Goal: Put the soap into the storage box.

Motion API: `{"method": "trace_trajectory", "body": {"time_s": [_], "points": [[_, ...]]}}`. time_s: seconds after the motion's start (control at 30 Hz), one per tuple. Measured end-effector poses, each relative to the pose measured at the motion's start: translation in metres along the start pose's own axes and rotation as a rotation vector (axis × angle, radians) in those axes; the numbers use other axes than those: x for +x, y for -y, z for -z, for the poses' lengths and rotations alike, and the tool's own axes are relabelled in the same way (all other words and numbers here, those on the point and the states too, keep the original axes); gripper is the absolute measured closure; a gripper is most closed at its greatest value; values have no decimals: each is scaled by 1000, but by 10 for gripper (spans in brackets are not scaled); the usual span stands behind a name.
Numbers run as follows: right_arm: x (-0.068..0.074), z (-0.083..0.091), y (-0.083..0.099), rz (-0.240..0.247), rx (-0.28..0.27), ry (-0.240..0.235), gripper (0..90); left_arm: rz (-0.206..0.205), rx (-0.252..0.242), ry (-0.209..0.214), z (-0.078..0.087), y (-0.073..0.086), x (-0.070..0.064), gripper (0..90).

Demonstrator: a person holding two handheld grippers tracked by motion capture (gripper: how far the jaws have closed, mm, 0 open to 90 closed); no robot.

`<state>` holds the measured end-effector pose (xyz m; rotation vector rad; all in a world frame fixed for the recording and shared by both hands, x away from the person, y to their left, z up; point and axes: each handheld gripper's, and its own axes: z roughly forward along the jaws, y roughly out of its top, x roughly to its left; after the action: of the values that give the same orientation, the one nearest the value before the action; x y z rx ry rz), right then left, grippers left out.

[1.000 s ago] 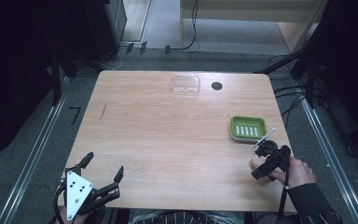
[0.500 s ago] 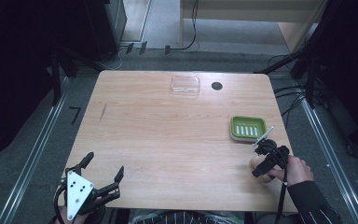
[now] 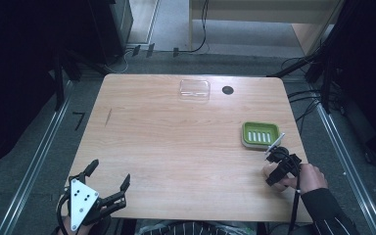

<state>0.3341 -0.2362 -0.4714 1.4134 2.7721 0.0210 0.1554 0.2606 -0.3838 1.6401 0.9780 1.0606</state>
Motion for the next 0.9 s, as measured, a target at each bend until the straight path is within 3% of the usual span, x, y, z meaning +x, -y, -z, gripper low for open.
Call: {"method": "trace_trajectory", "body": {"time_s": [0.27, 0.57, 0.9], "points": [[-2, 0, 0, -5, 2, -21, 310, -1, 4, 2, 0, 0, 0, 96], [-1, 0, 1, -20, 0, -21, 326, -3, 5, 2, 0, 0, 0, 96], [3, 2, -1, 24, 1, -6, 329, 2, 2, 0, 0, 0, 1, 96]]}}
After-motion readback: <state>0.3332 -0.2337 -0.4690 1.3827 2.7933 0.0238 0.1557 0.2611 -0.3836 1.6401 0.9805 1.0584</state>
